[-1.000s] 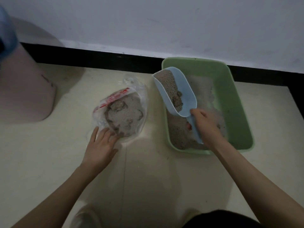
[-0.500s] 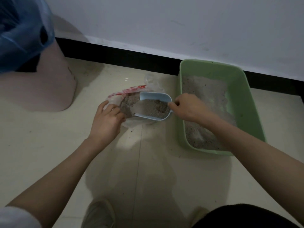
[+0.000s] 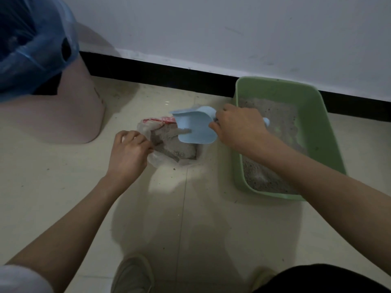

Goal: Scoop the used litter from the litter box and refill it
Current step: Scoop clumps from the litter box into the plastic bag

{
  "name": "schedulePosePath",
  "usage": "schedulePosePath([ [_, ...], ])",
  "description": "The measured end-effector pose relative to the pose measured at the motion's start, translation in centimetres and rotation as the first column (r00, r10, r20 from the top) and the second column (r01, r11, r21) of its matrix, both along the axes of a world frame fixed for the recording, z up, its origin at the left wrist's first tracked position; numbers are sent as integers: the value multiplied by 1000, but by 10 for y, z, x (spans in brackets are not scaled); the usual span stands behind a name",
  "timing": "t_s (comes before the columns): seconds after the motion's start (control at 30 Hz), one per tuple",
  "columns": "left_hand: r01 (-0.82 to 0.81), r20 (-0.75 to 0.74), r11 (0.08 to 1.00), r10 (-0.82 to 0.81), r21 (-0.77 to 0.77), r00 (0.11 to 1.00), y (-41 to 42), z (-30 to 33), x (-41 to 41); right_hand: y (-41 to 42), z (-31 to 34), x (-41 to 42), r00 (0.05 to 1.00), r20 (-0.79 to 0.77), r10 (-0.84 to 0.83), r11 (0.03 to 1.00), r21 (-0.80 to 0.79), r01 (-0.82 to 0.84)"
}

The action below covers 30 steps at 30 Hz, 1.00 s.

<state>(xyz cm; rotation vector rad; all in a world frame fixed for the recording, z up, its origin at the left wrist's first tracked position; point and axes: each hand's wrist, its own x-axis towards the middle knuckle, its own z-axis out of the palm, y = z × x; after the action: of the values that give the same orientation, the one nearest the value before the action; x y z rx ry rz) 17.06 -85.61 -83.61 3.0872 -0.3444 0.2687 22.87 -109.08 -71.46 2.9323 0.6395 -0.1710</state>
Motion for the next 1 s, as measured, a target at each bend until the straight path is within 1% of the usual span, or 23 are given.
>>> schedulePosePath([
  [0.07, 10, -2, 1000, -10, -2, 1000, -2, -2, -3, -5, -4, -3, 999, 32, 38, 999, 4, -38],
  [0.13, 14, -22, 1000, -14, 2, 1000, -4, -3, -4, -15, -8, -7, 999, 28, 31, 999, 25, -32],
  [0.2, 18, -67, 1000, -18, -9, 998, -10, -3, -5, -31, -11, -8, 1000, -4, -27, 995, 94, 27],
  [0.27, 43, -119, 998, -47, -38, 992, -20, -1, -5, -53, -15, -9, 994, -32, -101, 972, 211, 105],
  [0.33, 99, -149, 992, -111, -82, 983, -36, 4, -4, -80, -17, -11, 979, -52, -196, 926, 320, 202],
  [0.4, 154, -174, 977, -179, -146, 968, -58, 8, -2, -112, -17, -13, 940, -97, -326, 855, 394, 337],
  [0.5, 210, -208, 950, -259, -232, 943, -95, 10, 5, -166, -18, -20, 828, -189, -528, 720, 417, 554],
  [0.57, 278, -233, 932, -331, -234, 914, -123, 10, 11, -200, -19, -28, 716, -283, -638, 605, 389, 694],
  [0.63, 330, -270, 918, -383, -219, 884, -148, 9, 16, -229, -20, -39, 626, -351, -696, 540, 318, 779],
  [0.7, 355, -295, 913, -401, -199, 867, -169, 7, 20, -251, -20, -49, 565, -380, -733, 524, 214, 824],
  [0.83, 373, -346, 917, -398, -138, 850, -198, -4, 23, -282, -15, -53, 478, -401, -781, 508, 37, 861],
  [0.93, 323, -358, 936, -353, -143, 865, -206, -18, 17, -293, -9, -48, 447, -395, -803, 518, -90, 851],
  [1.0, 266, -360, 947, -316, -182, 878, -209, -24, 12, -294, -13, -42, 413, -418, -809, 500, -119, 858],
])
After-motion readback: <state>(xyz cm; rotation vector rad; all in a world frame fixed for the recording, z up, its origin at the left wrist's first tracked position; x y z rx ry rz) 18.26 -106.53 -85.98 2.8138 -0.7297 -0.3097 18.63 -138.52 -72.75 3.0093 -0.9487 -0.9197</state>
